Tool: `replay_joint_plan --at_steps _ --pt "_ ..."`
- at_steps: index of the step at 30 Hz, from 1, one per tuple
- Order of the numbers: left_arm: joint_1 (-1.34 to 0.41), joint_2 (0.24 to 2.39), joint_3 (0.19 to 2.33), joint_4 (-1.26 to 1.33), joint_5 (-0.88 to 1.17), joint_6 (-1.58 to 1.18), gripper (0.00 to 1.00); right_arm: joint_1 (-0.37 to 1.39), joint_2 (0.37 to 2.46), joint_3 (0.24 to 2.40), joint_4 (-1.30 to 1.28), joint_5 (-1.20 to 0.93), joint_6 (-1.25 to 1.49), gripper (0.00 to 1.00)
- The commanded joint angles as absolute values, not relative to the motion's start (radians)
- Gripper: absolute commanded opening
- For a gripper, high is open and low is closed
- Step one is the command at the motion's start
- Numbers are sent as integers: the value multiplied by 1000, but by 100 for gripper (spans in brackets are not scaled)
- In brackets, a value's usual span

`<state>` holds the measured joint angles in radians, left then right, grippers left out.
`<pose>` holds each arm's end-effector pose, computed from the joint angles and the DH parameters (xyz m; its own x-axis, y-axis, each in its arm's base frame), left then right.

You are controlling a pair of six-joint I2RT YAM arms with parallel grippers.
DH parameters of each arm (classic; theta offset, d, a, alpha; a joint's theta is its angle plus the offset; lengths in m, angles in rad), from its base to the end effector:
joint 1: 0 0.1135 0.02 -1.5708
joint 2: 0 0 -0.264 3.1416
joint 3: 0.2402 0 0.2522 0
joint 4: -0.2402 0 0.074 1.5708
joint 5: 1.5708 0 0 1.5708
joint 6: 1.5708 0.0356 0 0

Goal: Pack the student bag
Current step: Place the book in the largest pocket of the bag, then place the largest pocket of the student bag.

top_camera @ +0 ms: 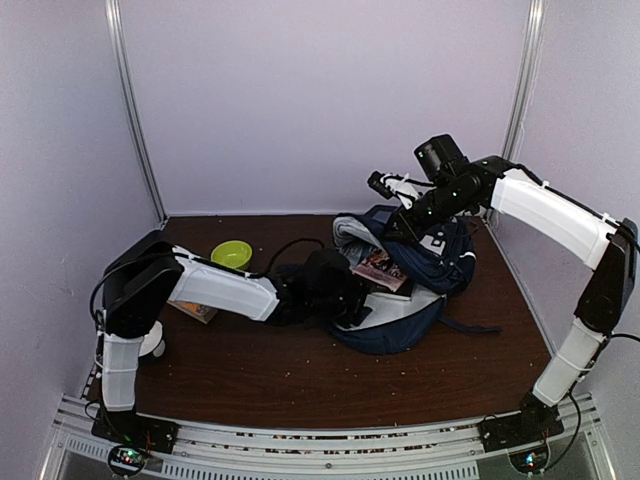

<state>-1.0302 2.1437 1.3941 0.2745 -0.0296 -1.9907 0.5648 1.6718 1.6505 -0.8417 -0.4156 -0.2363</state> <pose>0.2483 -0.4116 0.1622 -0.6742 -0.6502 0.3502 -0.5588 0.1392 -0.8175 0.2982 0.2059 0.3500 -0.4574 -0.5434 -0.7039 -0.8419 0.5195 0.1460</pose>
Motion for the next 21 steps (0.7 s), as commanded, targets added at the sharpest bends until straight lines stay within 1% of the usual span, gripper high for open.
replay_joint_plan --at_steps 1,3,4,5,7,11,13,16,19,21 --pt "-1011 1953 1206 234 -2 -1855 51 577 1617 1642 -753 -432 -270 0" --pt "-1001 1859 1170 54 -29 -1682 52 577 1610 1619 -765 -444 -317 0" --pt "-997 1820 1157 -49 -45 -1623 53 578 1613 1611 -789 -460 -355 0" --pt "-988 1776 1107 -89 -57 -1609 53 579 1617 1604 -814 -469 -396 0" --pt "-954 1671 962 -17 -51 -1596 52 583 1623 1573 -865 -481 -468 0" --pt "-888 1517 841 -140 -159 -1466 52 601 1616 1475 -917 -510 -610 0" --pt "-839 1471 836 -201 -180 -1344 53 625 1620 1424 -950 -520 -679 0" --pt "-760 1414 885 -352 -226 -1133 55 669 1633 1346 -941 -484 -714 0" --pt "-667 1371 918 -449 -281 -1017 58 709 1652 1287 -915 -432 -720 0" --pt "-565 1359 931 -486 -257 -973 60 730 1655 1261 -904 -405 -722 10"
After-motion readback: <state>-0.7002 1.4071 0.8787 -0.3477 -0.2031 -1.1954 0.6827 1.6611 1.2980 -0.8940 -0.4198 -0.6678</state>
